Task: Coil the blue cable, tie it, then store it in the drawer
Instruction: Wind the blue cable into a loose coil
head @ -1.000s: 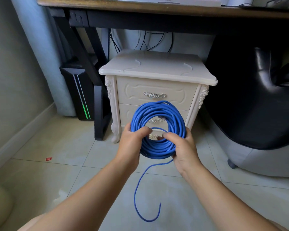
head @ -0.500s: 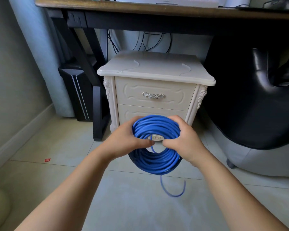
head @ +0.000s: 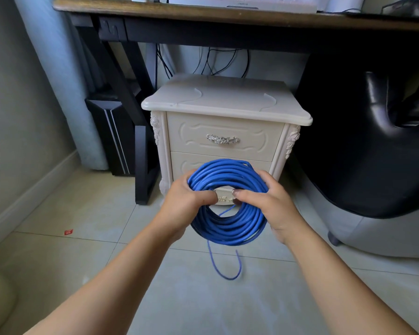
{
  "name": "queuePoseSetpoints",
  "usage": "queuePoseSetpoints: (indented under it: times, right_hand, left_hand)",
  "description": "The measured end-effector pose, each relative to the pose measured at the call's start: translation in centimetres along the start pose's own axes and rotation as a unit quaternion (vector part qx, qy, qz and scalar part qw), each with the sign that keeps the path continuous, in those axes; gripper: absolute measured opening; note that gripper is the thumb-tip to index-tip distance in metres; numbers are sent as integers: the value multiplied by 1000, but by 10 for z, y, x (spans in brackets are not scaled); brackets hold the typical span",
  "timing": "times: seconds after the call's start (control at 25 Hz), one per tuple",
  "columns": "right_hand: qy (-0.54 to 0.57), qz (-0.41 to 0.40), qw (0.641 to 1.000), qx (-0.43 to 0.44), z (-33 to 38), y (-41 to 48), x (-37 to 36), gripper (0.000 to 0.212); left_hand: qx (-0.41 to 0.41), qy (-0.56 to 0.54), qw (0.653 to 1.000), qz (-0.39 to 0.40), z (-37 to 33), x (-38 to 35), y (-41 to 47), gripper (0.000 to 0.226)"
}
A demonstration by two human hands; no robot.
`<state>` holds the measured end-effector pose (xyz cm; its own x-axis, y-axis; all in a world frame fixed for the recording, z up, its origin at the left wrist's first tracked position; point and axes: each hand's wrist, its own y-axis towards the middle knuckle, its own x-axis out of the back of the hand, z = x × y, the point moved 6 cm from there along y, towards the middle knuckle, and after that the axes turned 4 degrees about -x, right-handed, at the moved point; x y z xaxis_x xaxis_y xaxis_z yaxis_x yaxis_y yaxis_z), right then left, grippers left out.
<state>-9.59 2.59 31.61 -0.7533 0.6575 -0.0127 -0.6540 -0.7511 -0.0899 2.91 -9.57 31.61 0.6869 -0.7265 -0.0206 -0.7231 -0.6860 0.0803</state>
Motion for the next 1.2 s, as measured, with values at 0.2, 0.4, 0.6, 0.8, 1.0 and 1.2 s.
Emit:
queuePoseSetpoints:
  times: [0.2,0.4,0.6,0.8,1.0,1.2]
  right_hand:
    - [134,5,990,-51,-19,-4,-18,37]
    - [198,-74,975,-67,-29,-3,-10,31]
    - [174,-84,980,-54,-19,2,-4,34]
    - [37,-34,999,-15,-4,5,-1,48]
    - [-255,72,962,61,0,0,-19,54]
    - [-216,24,973,76,6,-3,-14,53]
  left_hand:
    - [35,-177,979,-96,9,5,3,14]
    - [88,-201,974,-48,29,-12,-7,13]
    - [116,-147,982,15,25,-6,-3,40]
    - [24,6,999,47,2,9,5,55]
    - [-23,255,958,129,-1,2,0,40]
    - [-22,227,971,74,-3,0,0,26]
